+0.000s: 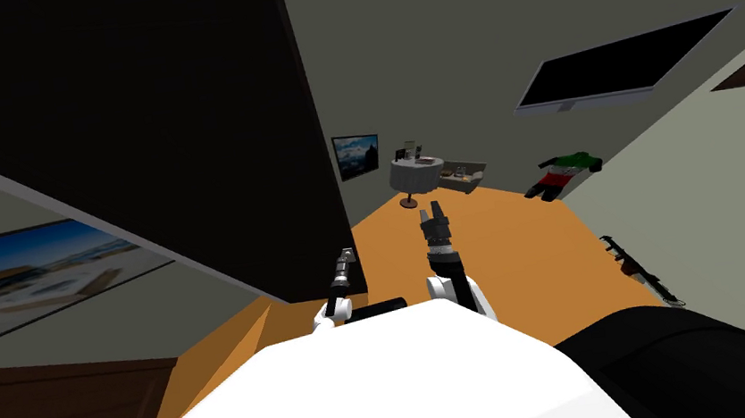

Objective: Push the door open

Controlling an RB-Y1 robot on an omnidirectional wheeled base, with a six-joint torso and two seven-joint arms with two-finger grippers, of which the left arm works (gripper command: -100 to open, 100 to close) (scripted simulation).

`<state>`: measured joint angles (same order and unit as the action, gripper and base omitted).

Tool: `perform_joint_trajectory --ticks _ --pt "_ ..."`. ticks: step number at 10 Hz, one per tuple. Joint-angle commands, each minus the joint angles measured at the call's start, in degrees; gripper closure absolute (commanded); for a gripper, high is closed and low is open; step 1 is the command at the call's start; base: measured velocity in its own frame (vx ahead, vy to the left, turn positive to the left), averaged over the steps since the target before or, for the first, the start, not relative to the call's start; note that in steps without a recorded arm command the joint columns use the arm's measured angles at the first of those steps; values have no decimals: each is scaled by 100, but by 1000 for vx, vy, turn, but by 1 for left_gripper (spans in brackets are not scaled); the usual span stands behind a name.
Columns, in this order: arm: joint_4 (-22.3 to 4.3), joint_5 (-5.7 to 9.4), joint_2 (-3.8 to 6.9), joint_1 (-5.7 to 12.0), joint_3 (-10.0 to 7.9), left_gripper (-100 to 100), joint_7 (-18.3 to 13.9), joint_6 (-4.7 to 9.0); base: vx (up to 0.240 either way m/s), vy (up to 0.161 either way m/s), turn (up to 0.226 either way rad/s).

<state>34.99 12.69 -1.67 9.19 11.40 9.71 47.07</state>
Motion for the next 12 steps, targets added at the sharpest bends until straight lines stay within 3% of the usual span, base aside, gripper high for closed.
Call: perform_joint_trajectory --ticks 1,2,3,7,8,10,12 --pt "4 6 14 0 -14 100 -2 11 0 0 0" --pt "4 6 14 0 -14 100 -2 11 0 0 0" --pt "-2 49 158 12 -94 100 23 -5 101 -80 31" --pt "-6 165 317 42 -316 100 79 -14 189 -115 69" --pt "-130 147 410 110 -237 -100 63 -4 -59 5 83" --pt "-107 150 390 105 -216 -100 70 -12 -204 71 34" --pt "-70 153 192 98 -183 -100 81 -26 -282 13 48"
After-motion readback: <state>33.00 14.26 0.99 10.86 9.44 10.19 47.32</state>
